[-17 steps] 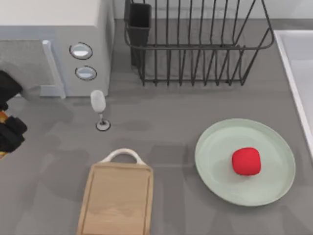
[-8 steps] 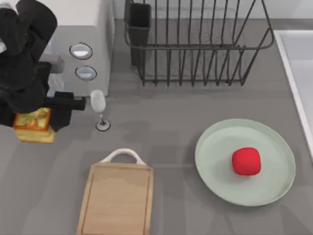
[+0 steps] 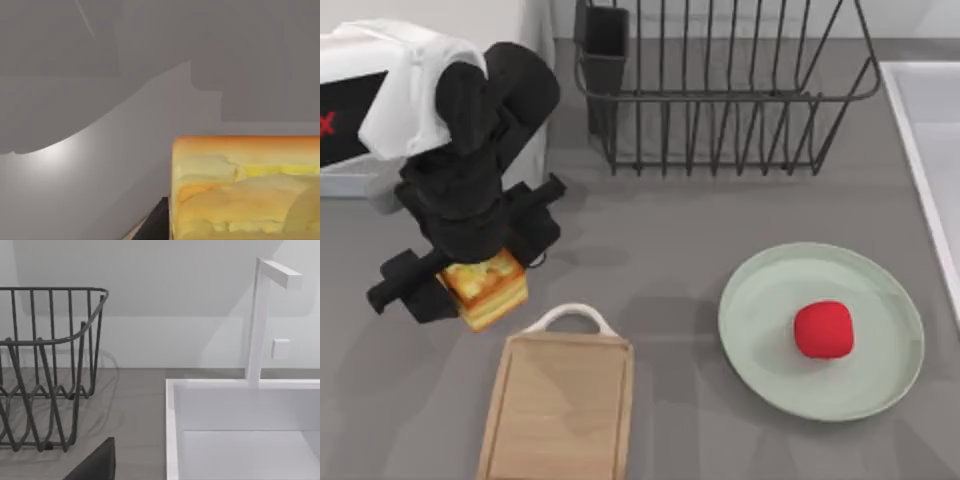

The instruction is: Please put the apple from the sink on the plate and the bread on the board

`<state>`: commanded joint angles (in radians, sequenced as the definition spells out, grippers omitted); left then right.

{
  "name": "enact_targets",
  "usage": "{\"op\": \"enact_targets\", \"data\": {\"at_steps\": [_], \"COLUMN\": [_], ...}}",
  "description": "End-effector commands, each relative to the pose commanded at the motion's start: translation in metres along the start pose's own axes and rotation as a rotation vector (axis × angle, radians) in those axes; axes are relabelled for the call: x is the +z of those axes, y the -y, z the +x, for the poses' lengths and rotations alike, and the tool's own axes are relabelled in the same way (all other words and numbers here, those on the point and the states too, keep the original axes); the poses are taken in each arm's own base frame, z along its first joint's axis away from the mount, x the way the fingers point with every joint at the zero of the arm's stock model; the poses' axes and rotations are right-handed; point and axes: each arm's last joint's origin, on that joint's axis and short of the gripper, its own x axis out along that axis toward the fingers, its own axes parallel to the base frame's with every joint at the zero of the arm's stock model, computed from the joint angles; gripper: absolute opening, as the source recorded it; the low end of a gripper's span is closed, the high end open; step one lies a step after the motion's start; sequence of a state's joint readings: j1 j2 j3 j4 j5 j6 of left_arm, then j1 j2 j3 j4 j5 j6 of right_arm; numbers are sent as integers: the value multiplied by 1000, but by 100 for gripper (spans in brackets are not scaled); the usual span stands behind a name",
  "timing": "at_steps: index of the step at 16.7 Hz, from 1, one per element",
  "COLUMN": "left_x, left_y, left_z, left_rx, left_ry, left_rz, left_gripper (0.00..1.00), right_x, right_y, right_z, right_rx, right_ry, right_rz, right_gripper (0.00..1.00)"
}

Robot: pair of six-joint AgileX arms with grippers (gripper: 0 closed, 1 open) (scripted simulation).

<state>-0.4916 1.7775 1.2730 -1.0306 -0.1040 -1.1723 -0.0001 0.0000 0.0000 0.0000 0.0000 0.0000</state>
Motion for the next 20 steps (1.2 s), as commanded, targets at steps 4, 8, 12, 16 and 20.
{"op": "enact_targets", "data": {"at_steps": [4,8,12,16,20], "left_x": [-28,-50,-63,-69,-70], "left_y": [9,13,12,10,10], "left_z": [6,8,6,3,2], "left_rx": [20,41,49,46,45], "left_ry": [-26,-52,-76,-93,-97], "left_rz": [-321,-576,-755,-849,-866], "left_gripper": [0,0,0,0,0], "right_x": [0,0,0,0,0], "right_y": [0,0,0,0,0], "right_z": [0,0,0,0,0], "right_rx": [0,0,0,0,0], "right_ry": [0,0,0,0,0], "right_rz": [0,0,0,0,0], "right_gripper": [100,100,100,100,100]}}
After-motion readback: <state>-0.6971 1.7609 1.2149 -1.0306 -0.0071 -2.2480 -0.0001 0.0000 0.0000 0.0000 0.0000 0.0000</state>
